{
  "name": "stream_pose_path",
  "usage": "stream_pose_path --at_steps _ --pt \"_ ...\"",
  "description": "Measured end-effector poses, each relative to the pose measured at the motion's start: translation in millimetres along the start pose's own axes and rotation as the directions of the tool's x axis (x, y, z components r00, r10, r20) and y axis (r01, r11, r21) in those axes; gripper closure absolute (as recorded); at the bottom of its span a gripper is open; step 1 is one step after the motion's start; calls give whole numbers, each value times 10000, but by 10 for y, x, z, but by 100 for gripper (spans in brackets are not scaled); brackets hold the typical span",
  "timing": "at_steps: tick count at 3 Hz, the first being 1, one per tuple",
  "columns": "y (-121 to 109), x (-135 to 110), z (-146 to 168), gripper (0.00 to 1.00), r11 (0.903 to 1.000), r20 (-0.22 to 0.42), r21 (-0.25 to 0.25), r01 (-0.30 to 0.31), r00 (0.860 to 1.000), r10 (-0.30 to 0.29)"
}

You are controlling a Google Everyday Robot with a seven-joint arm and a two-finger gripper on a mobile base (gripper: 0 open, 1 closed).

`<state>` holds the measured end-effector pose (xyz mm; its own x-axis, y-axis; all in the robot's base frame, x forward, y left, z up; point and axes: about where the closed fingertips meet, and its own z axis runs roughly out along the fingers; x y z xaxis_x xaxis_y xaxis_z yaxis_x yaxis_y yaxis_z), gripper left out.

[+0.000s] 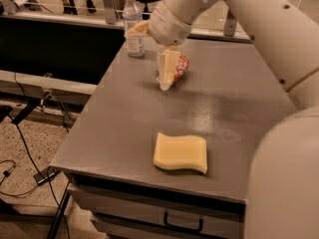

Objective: Pick coke can

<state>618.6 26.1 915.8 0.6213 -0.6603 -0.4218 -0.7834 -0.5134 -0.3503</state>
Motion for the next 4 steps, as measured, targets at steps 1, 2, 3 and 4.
stream_pose_path --at_steps 1,2,3,4 --pt "-645 -137 348 0 9928 849 340 1148 9894 -1174" --pt "-645 -137 348 0 9928 848 339 1148 9895 -1173" --pt "-590 -39 251 0 9953 -120 -169 955 9953 -957" --pt "-496 118 41 0 9948 -1441 -737 706 9863 -807"
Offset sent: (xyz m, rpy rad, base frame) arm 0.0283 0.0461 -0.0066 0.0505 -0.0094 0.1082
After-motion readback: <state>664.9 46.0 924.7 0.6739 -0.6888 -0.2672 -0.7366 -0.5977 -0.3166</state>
